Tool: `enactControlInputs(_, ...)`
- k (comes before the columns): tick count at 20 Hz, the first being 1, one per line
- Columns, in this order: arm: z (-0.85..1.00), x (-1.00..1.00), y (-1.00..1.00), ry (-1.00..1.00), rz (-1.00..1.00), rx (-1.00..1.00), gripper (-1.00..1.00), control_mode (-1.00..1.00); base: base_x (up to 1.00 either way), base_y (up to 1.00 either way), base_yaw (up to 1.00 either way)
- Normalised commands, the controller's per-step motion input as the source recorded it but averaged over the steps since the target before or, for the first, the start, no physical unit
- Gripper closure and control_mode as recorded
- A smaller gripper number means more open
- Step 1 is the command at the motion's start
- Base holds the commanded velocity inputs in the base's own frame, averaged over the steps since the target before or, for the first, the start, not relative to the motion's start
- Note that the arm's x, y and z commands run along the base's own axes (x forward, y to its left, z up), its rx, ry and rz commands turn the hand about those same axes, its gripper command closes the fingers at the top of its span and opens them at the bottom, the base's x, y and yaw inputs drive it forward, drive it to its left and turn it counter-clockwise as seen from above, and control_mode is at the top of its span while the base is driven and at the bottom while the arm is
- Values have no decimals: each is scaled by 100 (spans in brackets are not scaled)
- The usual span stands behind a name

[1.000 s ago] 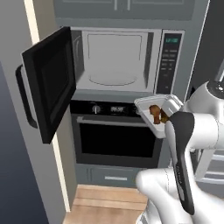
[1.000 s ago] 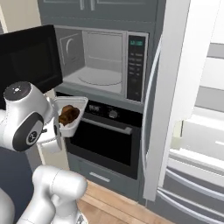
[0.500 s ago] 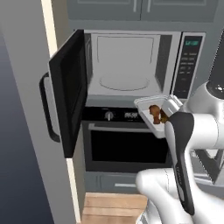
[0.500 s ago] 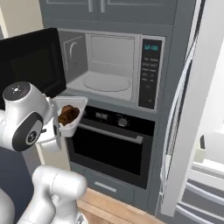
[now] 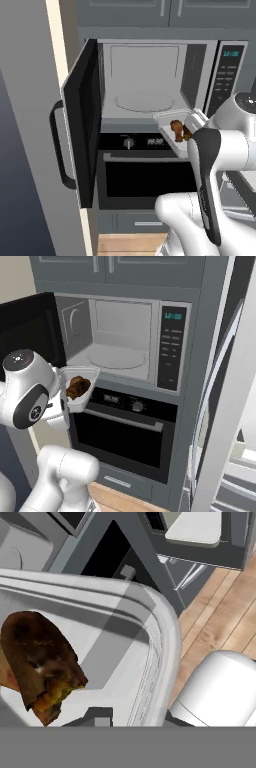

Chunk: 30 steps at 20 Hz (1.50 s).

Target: Place the tupperware containing the chicken drumstick and sweet potato meal in the microwave. Close the microwave door and press the start button to reheat the meal.

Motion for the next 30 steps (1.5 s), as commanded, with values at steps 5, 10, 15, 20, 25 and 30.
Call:
enactControlInputs(5, 0, 0, 0, 0, 0, 0, 100, 100, 51, 27, -15)
enactControlInputs(10, 0, 0, 0, 0, 0, 0, 100, 100, 40, 30, -15)
enactControlInputs(15, 0, 0, 0, 0, 0, 0, 100, -100, 7, 19, -7)
enactControlInputs(20, -1, 1, 0, 0, 0, 0, 100, -100, 0, 0, 0)
enactControlInputs(25, 0, 3, 0, 0, 0, 0, 100, -100, 0, 0, 0)
enactControlInputs(30, 0, 30, 0, 0, 0, 0, 100, -100, 0, 0, 0)
